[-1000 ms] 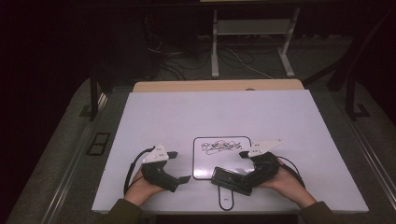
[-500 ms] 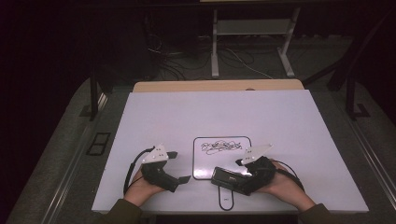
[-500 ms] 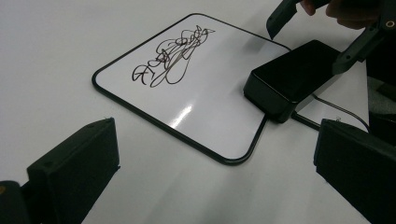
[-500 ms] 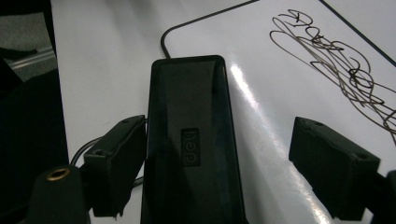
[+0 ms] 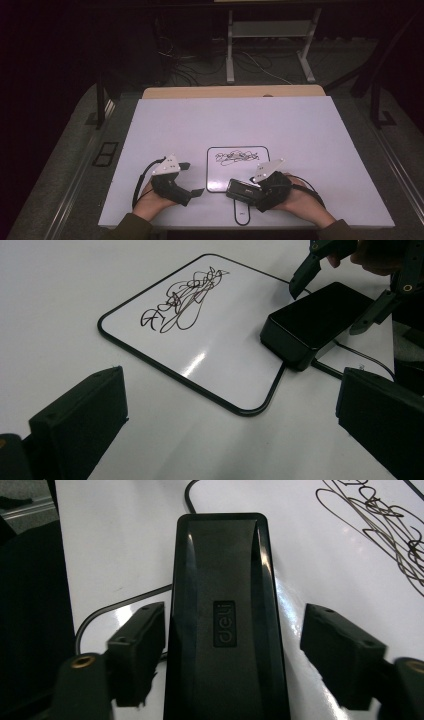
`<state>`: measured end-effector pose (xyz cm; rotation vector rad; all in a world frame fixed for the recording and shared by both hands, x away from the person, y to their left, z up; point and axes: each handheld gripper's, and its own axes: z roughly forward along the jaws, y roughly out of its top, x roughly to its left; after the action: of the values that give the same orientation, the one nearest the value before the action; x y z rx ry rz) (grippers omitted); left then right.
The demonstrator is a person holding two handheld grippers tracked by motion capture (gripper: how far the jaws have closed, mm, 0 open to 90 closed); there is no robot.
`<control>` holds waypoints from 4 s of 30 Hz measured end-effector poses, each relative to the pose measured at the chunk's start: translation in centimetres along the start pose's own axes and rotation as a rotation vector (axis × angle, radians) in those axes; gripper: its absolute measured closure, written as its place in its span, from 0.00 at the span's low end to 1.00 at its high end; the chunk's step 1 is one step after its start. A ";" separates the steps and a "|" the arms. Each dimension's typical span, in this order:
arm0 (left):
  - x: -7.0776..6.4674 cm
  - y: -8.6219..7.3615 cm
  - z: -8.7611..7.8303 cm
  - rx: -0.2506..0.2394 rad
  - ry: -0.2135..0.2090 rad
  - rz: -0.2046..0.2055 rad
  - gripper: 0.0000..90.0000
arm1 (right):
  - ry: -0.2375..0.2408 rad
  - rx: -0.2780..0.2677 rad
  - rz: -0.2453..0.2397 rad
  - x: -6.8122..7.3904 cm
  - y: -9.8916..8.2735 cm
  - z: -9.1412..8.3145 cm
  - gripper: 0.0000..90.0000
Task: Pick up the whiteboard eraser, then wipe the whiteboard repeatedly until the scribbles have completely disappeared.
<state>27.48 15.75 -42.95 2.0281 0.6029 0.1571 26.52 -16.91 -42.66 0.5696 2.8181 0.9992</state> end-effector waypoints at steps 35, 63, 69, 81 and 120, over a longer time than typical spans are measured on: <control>0.0 0.0 -0.1 -0.002 -0.003 0.000 0.00 | 0.002 0.039 -0.042 0.6 0.0 0.8 0.42; 0.0 0.0 -0.2 -0.006 -0.002 0.000 0.00 | -0.047 0.051 -0.047 -0.1 0.6 -0.3 0.43; 0.0 0.0 -0.1 -0.005 0.000 -0.001 0.00 | -0.069 0.031 -0.004 -0.6 0.8 -0.9 0.43; 0.0 0.0 0.0 -0.005 -0.002 -0.004 0.00 | -0.091 0.011 0.011 -2.1 1.1 -1.6 0.43; 0.2 0.0 0.1 -0.007 -0.010 -0.004 0.00 | -0.080 -0.002 0.020 -7.4 6.5 0.5 0.43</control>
<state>27.74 15.76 -43.04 2.0199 0.5991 0.1459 35.54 -14.79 -39.25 0.6250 2.7466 0.9600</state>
